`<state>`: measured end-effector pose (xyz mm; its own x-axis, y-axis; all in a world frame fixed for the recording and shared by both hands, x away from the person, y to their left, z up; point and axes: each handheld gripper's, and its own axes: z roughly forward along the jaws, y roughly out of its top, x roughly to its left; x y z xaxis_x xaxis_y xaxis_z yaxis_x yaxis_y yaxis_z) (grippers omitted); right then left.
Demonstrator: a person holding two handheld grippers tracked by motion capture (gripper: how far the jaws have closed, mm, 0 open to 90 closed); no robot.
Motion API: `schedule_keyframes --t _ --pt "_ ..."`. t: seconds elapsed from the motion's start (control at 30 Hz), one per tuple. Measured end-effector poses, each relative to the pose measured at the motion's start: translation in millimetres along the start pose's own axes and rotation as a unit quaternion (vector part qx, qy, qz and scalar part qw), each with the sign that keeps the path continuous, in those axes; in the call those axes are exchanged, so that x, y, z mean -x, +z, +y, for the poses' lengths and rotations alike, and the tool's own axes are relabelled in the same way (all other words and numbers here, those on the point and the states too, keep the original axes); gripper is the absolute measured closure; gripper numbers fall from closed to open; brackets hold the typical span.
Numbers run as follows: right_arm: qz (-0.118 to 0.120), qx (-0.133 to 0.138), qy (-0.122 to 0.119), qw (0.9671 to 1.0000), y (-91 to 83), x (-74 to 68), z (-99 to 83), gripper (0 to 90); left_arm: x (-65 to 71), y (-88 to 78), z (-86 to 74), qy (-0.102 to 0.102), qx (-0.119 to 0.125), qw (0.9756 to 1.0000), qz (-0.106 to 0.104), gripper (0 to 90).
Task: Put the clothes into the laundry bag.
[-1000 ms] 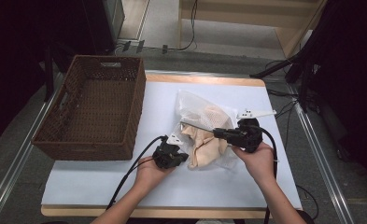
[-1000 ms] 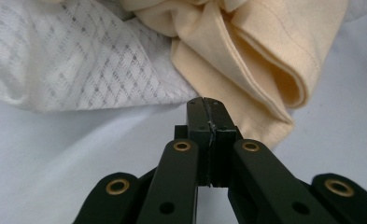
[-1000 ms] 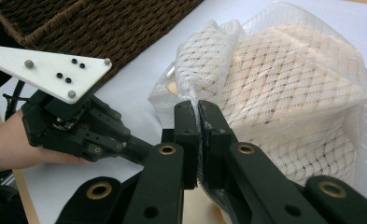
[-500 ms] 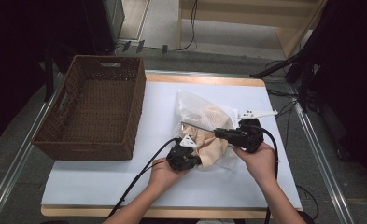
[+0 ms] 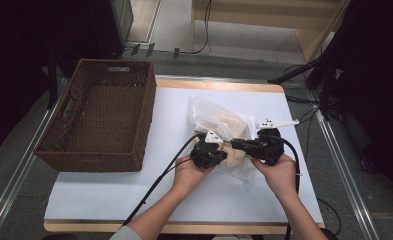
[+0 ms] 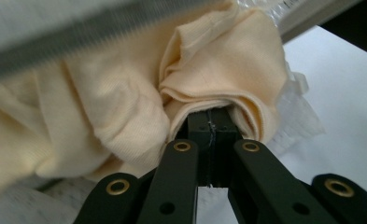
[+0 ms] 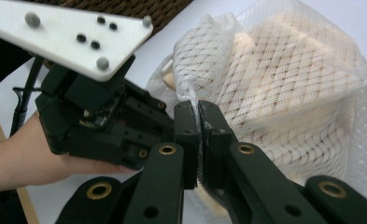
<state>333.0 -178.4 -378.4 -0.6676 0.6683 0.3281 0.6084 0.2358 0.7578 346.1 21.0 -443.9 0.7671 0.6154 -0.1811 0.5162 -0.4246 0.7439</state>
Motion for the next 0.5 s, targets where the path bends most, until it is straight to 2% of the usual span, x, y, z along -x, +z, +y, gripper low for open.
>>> schedule_keyframes --t 0.17,0.27,0.37,0.5 --pt "-0.002 -0.002 0.005 1.0 0.0 0.9 -0.9 88.1 -5.9 -1.3 14.1 0.004 0.0 0.9999 0.016 90.0" --pt "0.005 -0.002 0.002 1.0 0.6 -1.3 -0.6 88.1 -10.2 -3.4 19.4 0.005 0.001 0.9998 0.021 90.0" --pt "0.011 -0.004 -0.002 0.9999 1.4 -6.3 0.5 88.1 -11.3 -6.2 20.7 0.005 0.004 0.9997 0.026 90.0" --pt "0.022 0.0 -0.008 0.9997 0.7 -11.6 2.3 88.1 -9.8 -10.3 20.5 0.017 -0.002 0.9995 0.028 90.0"
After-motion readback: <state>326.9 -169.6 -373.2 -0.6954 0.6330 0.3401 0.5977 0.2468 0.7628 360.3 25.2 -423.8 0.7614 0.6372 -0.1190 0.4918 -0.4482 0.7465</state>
